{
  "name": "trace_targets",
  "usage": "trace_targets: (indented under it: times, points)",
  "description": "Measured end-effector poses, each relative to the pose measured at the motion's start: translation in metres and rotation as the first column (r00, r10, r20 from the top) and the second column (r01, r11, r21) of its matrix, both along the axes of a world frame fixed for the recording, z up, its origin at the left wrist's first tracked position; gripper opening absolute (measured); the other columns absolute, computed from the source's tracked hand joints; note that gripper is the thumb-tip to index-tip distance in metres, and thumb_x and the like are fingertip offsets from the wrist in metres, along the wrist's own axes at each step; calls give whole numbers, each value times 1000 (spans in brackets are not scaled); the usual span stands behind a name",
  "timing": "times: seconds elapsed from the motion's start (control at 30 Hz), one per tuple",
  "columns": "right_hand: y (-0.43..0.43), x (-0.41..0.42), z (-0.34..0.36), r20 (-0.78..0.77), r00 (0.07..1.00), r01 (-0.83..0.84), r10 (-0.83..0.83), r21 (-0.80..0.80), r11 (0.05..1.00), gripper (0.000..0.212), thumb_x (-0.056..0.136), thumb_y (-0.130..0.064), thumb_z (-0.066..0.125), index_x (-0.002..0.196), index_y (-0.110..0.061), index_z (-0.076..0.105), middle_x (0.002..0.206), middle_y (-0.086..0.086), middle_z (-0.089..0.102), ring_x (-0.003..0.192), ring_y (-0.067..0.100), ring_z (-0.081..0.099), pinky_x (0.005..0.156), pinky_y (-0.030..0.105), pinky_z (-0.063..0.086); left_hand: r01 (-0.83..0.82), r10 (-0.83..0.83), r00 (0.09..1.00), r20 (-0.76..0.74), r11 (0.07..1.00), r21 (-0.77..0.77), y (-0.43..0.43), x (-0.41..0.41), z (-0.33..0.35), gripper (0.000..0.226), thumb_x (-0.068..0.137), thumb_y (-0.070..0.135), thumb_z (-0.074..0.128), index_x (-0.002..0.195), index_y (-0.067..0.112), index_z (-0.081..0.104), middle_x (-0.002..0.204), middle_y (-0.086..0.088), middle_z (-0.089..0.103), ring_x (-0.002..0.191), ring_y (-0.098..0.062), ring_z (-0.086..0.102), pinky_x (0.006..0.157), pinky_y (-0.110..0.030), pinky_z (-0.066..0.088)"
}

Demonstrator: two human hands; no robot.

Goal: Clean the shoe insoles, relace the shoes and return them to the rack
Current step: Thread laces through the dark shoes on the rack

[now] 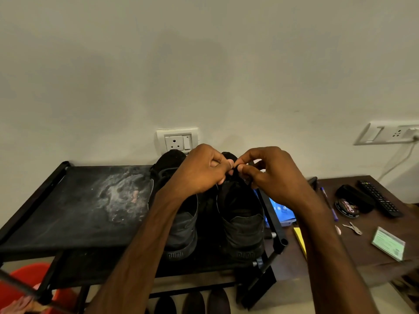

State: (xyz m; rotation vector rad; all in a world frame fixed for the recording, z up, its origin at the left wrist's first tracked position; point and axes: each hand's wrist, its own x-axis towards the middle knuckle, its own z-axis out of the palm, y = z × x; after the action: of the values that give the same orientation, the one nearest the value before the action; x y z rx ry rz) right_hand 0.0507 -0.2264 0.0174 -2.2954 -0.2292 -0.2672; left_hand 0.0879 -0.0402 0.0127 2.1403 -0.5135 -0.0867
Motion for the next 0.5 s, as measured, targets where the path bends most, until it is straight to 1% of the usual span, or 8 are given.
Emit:
trace_targets:
  times: [0.07, 0.13, 0.2, 0.27, 0.33, 0.4, 0.5]
  points:
    - [1, 2, -4, -9, 1000, 14, -13, 103, 995, 11, 95, -10, 71, 90, -18, 78, 71, -1, 74, 66, 15, 72, 59, 29, 61, 22, -24, 998, -54, 999, -30, 1, -1, 1, 31, 101, 22, 60, 76, 14, 76, 49, 4, 63, 42, -7, 45, 62, -26, 44]
    - [1, 4, -8, -38, 999, 19, -13, 182, 983, 9, 94, -9, 71, 93, -15, 78, 70, 3, 75, 68, 20, 73, 60, 31, 61, 29, -34, 995, -91, 998, -57, 2, -2, 2, 26, 100, 18, 60, 82, 12, 77, 53, 1, 66, 47, -11, 47, 66, -30, 46]
    - [-1, 5, -11, -68, 998, 21, -4, 245, 969, 8, 95, -8, 71, 96, -12, 77, 71, 6, 76, 67, 22, 73, 61, 31, 60, 31, -43, 990, -137, 995, -90, 1, -3, 4, 22, 99, 13, 58, 89, 8, 78, 57, -3, 69, 47, -9, 48, 60, -24, 44]
    - [-2, 4, -12, -79, 997, 25, -2, 294, 956, 7, 94, -7, 71, 97, -10, 78, 71, 7, 76, 64, 17, 71, 60, 30, 58, 35, -69, 973, -221, 987, -154, 2, -4, 8, 23, 99, 9, 55, 95, 1, 76, 64, -10, 72, 46, -10, 48, 51, -19, 39]
    - [-4, 4, -13, -78, 997, 24, 1, 318, 948, 7, 94, -8, 72, 97, -10, 78, 72, 8, 76, 65, 15, 72, 61, 28, 58, 24, -98, 946, -309, 971, -237, 3, -5, 10, 26, 99, 4, 49, 99, -6, 73, 71, -17, 74, 45, -13, 45, 42, -17, 34]
    - [-4, 4, -14, -80, 997, 19, 8, 335, 942, 7, 93, -9, 73, 97, -11, 78, 73, 9, 76, 67, 18, 72, 63, 28, 58, 11, -104, 932, -346, 966, -259, 3, -5, 10, 25, 98, 1, 48, 101, -5, 72, 77, -18, 76, 42, -11, 43, 41, -15, 33]
    - [-5, 4, -15, -66, 998, 13, 9, 331, 944, 8, 93, -12, 74, 98, -14, 79, 72, 9, 76, 65, 22, 72, 66, 31, 60, -3, -75, 940, -332, 974, -228, 0, -7, 7, 15, 99, 6, 59, 101, -1, 72, 80, -14, 77, 39, -7, 40, 43, -14, 36]
